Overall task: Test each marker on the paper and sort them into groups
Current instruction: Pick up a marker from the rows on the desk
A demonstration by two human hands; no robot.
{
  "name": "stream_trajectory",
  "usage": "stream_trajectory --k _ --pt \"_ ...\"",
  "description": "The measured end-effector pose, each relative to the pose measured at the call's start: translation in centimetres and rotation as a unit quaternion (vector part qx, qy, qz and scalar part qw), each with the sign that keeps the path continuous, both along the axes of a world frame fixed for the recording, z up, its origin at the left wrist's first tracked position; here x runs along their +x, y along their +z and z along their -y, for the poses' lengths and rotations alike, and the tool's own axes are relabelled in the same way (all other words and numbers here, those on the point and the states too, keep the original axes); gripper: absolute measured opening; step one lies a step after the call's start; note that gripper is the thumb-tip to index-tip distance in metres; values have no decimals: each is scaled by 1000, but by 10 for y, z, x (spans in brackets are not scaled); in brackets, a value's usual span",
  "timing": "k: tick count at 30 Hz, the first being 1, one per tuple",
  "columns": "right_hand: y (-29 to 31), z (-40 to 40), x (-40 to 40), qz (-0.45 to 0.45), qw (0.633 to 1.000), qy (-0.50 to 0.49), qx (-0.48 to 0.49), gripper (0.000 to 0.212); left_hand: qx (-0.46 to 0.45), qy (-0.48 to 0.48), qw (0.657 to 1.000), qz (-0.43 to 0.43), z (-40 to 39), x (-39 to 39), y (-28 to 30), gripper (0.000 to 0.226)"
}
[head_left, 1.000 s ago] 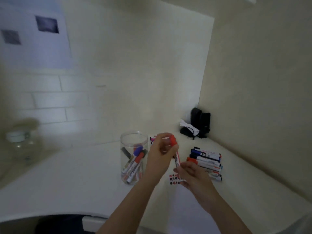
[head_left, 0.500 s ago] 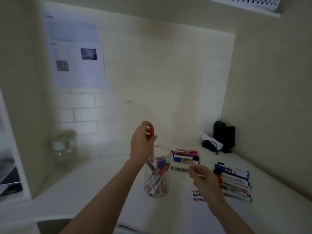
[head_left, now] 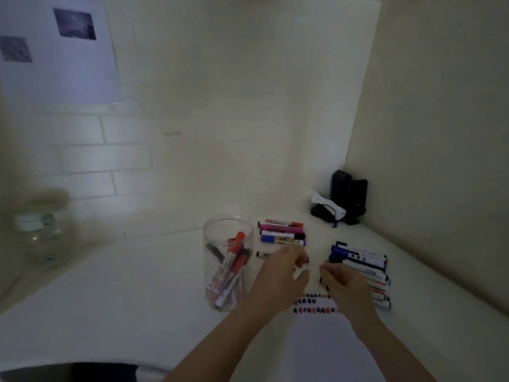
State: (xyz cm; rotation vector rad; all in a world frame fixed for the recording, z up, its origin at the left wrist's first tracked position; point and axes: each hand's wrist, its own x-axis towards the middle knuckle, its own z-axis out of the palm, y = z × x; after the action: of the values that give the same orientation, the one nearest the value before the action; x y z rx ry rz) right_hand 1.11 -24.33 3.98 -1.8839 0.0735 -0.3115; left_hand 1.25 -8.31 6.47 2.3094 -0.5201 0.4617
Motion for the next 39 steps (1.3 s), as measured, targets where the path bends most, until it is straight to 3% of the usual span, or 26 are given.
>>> stream_trajectory --k 3,5,12,18,20,22,23,25,27,30,34,36,39 --pt "-9 16 18 2 995 10 -102 16 -56 50 991 -110 2 20 -55 15" --pt "-14 24 30 0 985 25 -169 18 -68 78 986 -133 -2 31 -74 14" --pt "-15 -6 93 54 907 93 -407 34 -106 99 982 -119 -5 45 -92 11" --pt "-35 -40 131 -4 805 75 -588 37 -96 97 986 -93 -5 47 -95 11" --pt "-30 -41 128 1 789 63 -611 32 -108 96 985 -96 -5 47 -95 12" --pt "-19 -35 118 43 811 44 -581 27 -114 99 983 -101 -6 47 -95 13" --pt "-10 -31 111 68 850 30 -522 23 -115 101 983 -103 -5 48 -95 13" --pt "8 -19 86 80 946 21 -315 13 -108 105 983 -105 -6 48 -95 13" --pt "14 -5 57 35 989 10 -143 23 -97 103 985 -103 -6 47 -95 13" --pt "1 20 20 -90 995 5 32 17 -82 97 987 -102 -5 45 -94 12" --pt "-10 39 -7 -128 972 39 195 7 -52 42 993 -92 4 34 -80 24" --pt "-9 40 -16 -119 965 59 224 9 -4 -30 998 -47 16 22 -70 32" --pt "-7 36 -26 -106 974 78 187 14 35 -115 993 -4 37 5 -60 34"
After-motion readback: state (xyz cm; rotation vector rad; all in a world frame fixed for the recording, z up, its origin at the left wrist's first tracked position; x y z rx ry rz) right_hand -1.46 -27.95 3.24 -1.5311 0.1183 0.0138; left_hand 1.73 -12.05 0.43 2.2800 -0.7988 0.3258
